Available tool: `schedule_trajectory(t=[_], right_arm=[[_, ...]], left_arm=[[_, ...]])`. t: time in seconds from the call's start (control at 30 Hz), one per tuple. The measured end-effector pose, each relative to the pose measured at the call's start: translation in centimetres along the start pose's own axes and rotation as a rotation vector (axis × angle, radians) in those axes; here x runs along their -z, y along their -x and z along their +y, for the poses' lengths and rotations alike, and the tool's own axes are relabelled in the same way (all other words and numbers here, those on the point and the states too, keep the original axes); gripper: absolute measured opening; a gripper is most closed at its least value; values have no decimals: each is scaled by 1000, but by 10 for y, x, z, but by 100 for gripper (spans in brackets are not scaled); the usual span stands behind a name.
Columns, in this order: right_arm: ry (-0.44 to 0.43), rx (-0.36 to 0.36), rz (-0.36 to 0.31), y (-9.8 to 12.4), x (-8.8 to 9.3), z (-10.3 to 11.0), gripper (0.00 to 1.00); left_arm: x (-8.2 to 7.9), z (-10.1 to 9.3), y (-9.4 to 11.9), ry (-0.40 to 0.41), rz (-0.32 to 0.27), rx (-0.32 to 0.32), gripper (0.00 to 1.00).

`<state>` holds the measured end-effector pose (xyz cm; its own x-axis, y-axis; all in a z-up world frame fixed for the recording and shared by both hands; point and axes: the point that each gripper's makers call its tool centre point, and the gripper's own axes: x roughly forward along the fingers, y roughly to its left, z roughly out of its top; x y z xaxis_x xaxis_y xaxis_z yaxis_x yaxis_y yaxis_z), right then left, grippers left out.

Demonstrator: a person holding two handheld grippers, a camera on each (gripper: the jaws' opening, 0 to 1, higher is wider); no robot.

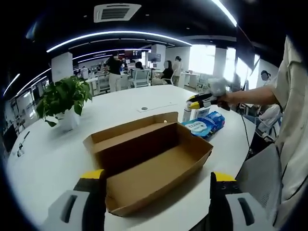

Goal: Operate the shoe box by opening the lid, removing the specified soft item, and placing it in the target area until the item is outside and the box remains undamaged.

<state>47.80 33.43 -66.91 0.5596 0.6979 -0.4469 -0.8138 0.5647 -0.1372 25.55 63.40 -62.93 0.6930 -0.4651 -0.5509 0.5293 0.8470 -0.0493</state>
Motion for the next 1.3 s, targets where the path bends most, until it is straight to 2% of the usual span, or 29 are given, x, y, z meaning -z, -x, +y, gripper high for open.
schedule_trajectory(t=[0.17, 0.37, 0.47, 0.5, 0.67, 0.8, 0.9, 0.97, 1.17, 1.3], right_arm=[[-26, -6, 23, 7, -7, 8, 37], [-38, -7, 24, 15, -23, 14, 36], [-69, -13, 28, 16, -31, 18, 38], [-79, -12, 34, 17, -34, 19, 38], [-81, -5, 71, 14, -39, 20, 37], [-89, -9, 81, 9, -45, 20, 36], [-84, -14, 104, 3, -48, 23, 36], [-83, -18, 113, -1, -51, 25, 35], [-63, -76, 174, -17, -52, 39, 36], [-57, -92, 196, -28, -51, 40, 35]], left_arm=[[3, 8, 2, 2, 4, -25, 85], [11, 22, 3, 3, 31, -75, 74], [11, 30, 6, 0, 26, -115, 58], [10, 33, 6, 10, 18, -122, 56], [14, 41, 6, 30, 30, -145, 53], [22, 50, 6, 30, 57, -172, 49], [24, 55, 7, 28, 51, -196, 41], [25, 59, 8, 47, 49, -208, 40], [35, 68, 7, 71, 77, -239, 31], [42, 75, 5, 92, 100, -262, 29]])
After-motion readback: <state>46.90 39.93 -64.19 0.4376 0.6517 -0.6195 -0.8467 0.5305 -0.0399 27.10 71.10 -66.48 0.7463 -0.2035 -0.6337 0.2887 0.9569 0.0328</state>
